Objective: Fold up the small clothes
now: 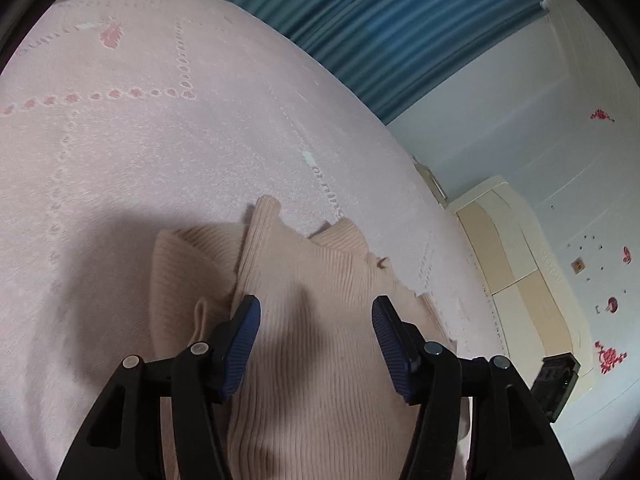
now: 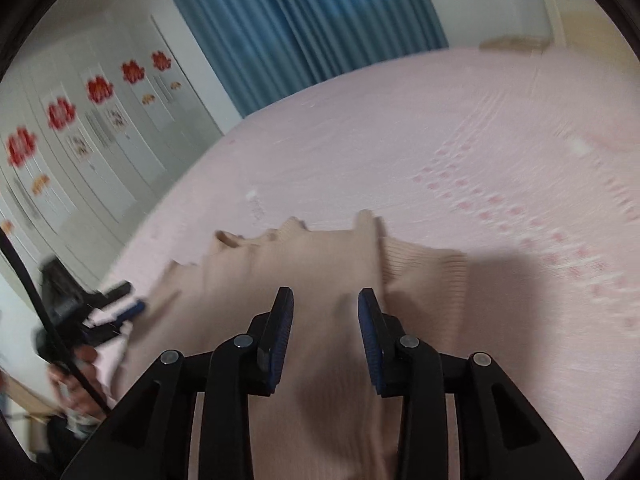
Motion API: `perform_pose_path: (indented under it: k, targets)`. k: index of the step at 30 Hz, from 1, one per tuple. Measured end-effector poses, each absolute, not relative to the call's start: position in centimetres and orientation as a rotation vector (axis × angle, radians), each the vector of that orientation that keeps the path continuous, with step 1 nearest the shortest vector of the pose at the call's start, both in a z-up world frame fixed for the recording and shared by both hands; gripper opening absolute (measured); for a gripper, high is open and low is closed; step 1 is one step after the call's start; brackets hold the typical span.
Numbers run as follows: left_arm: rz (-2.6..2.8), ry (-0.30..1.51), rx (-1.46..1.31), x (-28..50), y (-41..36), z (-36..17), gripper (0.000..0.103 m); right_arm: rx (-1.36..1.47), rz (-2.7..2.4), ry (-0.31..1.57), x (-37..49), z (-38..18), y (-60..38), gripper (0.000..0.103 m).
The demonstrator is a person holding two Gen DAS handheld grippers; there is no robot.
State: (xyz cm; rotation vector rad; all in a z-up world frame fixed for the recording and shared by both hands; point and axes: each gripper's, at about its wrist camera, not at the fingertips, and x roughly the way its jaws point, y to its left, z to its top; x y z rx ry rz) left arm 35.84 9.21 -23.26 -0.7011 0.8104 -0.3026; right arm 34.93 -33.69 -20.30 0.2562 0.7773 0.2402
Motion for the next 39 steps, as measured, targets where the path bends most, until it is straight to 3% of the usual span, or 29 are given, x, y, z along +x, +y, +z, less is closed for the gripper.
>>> perform_pose_path:
  k: [7, 17, 22, 27, 31, 34, 35, 37, 39]
  targets:
    - [-0.213, 0.772, -0.637, 29.6, 10.8, -22.3, 0.058, 0.144, 0.188, 0.799, 28.3, -20.2, -34.0, 0.034]
    - [-0.164, 0.831, -0.439, 21.8, 9.5, -22.9, 0.057, 0.205, 0.124, 0.859, 24.2, -20.9, -35.5, 0.034]
    - [-0.152, 0.819, -0.348, 22.5, 8.6, -22.9, 0.056, 0.224, 0.123, 0.913, 25.6, -22.2, -35.3, 0.034]
    - [-0.212, 0.815, -0.47, 24.0, 9.3, -23.2, 0.054, 0.234, 0.131, 0.918, 26.7, -22.5, -34.7, 0.034]
    - [-0.207, 0.841, -0.522, 26.0, 8.3, -24.3, 0.043, 0.217, 0.127, 0.928, 27.3, -23.0, -34.1, 0.034]
    - [-0.192, 0.857, -0.51, 26.2, 7.7, -24.8, 0.026, 0.237, 0.127, 0.942, 27.8, -23.5, -34.1, 0.032]
    - [-0.193, 0.857, -0.509, 26.2, 7.5, -24.8, 0.019, 0.254, 0.134, 0.943, 27.8, -23.5, -34.3, 0.029]
    - [-0.198, 0.853, -0.502, 26.2, 7.4, -24.7, 0.008, 0.278, 0.153, 0.942, 27.8, -23.6, -34.4, 0.009]
    - [-0.188, 0.843, -0.49, 26.0, 7.4, -24.6, 0.008, 0.29, 0.167, 0.932, 27.6, -23.4, -34.7, 0.007]
